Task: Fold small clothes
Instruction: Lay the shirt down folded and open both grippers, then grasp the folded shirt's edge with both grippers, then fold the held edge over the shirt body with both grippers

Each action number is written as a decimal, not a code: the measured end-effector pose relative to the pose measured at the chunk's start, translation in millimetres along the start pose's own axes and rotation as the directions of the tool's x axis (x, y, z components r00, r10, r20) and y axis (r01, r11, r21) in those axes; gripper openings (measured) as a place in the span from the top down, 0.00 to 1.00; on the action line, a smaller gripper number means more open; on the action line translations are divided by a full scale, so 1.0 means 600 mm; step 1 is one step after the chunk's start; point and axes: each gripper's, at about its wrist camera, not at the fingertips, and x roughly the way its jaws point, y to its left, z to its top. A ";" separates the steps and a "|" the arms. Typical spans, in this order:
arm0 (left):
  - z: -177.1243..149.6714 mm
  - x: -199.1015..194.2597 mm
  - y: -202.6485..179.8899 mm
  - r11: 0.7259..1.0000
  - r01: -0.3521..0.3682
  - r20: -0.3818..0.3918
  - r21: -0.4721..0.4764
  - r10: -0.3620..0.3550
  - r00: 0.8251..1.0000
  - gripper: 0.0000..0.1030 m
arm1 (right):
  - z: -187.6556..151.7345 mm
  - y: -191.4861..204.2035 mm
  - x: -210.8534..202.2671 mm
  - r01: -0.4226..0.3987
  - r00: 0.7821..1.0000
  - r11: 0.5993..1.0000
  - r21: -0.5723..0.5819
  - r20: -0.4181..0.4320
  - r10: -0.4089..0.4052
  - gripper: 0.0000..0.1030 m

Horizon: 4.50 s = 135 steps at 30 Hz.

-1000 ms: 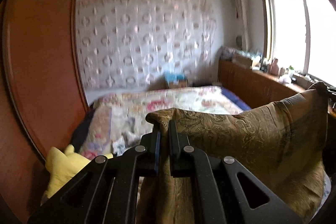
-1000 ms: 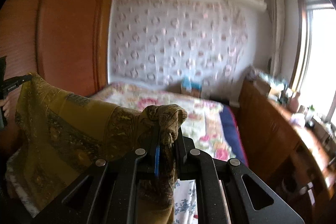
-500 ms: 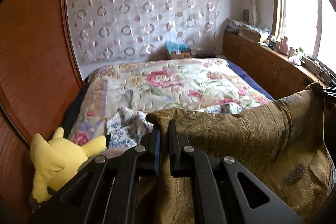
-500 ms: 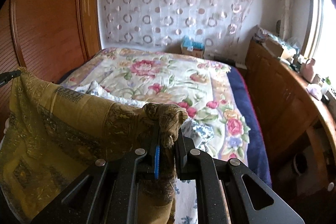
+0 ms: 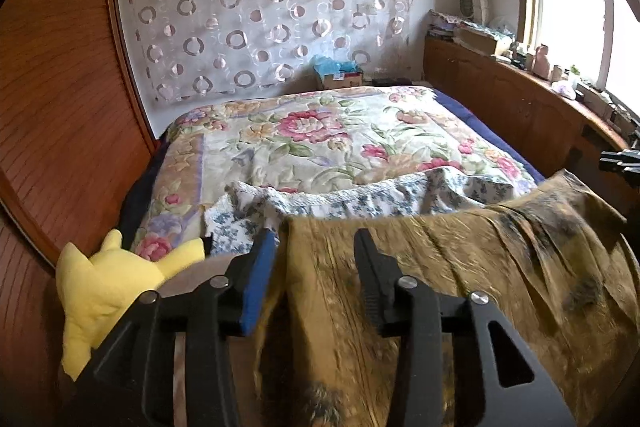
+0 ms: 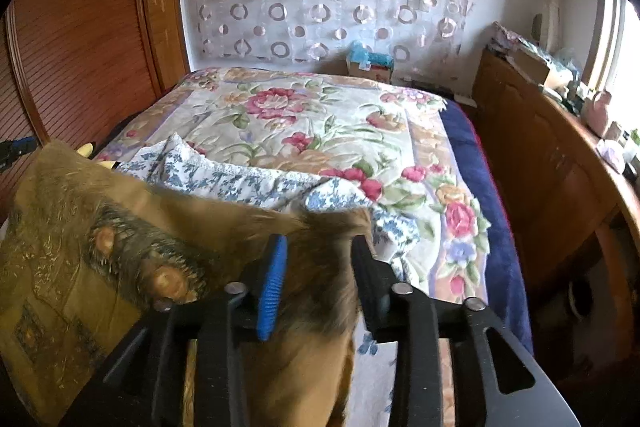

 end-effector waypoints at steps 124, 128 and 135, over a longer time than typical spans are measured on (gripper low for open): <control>-0.322 -0.292 -0.031 0.989 0.019 0.072 -0.145 -0.009 0.997 0.97 | -0.350 0.019 -0.327 -0.051 0.988 0.995 0.089 0.152 0.037 0.97; -0.333 -0.283 -0.026 0.986 0.024 0.059 -0.165 -0.014 0.998 0.97 | -0.354 0.021 -0.300 -0.025 0.993 0.995 0.094 0.118 0.013 0.97; -0.338 -0.275 -0.034 0.986 0.022 0.038 -0.166 -0.016 0.999 0.97 | -0.347 0.018 -0.242 0.012 1.000 0.993 0.113 0.023 -0.014 0.57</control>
